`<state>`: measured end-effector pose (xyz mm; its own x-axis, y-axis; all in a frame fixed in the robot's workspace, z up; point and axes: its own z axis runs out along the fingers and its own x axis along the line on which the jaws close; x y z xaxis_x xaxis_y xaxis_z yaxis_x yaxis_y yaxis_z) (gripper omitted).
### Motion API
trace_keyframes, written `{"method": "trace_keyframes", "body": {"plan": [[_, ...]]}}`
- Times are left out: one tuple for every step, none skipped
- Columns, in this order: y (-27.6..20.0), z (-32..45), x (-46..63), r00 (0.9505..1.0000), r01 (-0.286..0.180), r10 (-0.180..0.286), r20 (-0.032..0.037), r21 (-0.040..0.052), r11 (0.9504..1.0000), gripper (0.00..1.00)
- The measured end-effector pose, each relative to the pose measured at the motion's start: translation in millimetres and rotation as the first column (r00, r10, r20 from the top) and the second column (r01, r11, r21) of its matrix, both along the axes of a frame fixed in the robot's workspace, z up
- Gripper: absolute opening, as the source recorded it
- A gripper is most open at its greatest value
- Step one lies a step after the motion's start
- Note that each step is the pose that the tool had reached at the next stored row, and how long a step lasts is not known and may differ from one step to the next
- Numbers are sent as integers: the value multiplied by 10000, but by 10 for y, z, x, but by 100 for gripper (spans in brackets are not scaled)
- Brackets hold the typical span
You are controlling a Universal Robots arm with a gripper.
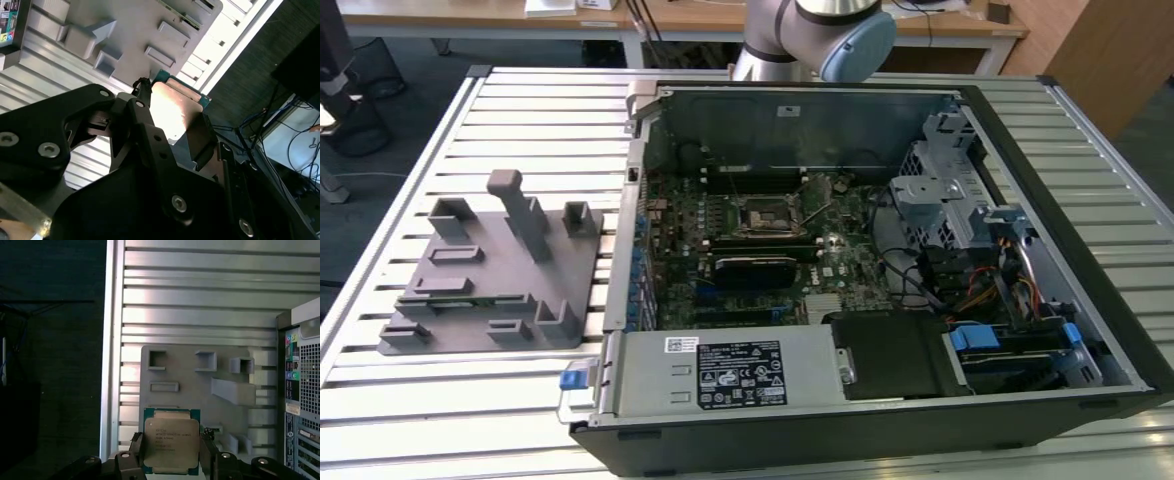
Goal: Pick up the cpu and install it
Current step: 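Pick up the cpu and move it towards the insertion slot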
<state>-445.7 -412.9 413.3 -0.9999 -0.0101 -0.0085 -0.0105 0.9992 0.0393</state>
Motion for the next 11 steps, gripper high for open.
{"method": "trace_keyframes", "body": {"plan": [[0, 20, 0, 10000, 0, 0, 1, 1, 10000, 53], [0, 40, 0, 10000, 0, 0, 3, 1, 10000, 53], [0, 61, 0, 10000, 0, 0, 3, 0, 10000, 53], [0, 82, 0, 10000, 0, 0, 3, 0, 10000, 53], [0, 105, 0, 10000, 0, 0, 4, 0, 10000, 53], [0, 126, 0, 10000, 0, 0, 5, 0, 10000, 53], [0, 147, 0, 10000, 0, 0, 6, 1, 10000, 53], [1, 167, 0, 10000, 0, 0, 8, 1, 10000, 53], [0, 184, 0, 10000, 0, 0, 9, 1, 10000, 53], [0, 191, 0, 10000, 0, 0, 11, 2, 10000, 53], [0, 191, 0, 10000, 0, 0, 11, 3, 10000, 53]]}}
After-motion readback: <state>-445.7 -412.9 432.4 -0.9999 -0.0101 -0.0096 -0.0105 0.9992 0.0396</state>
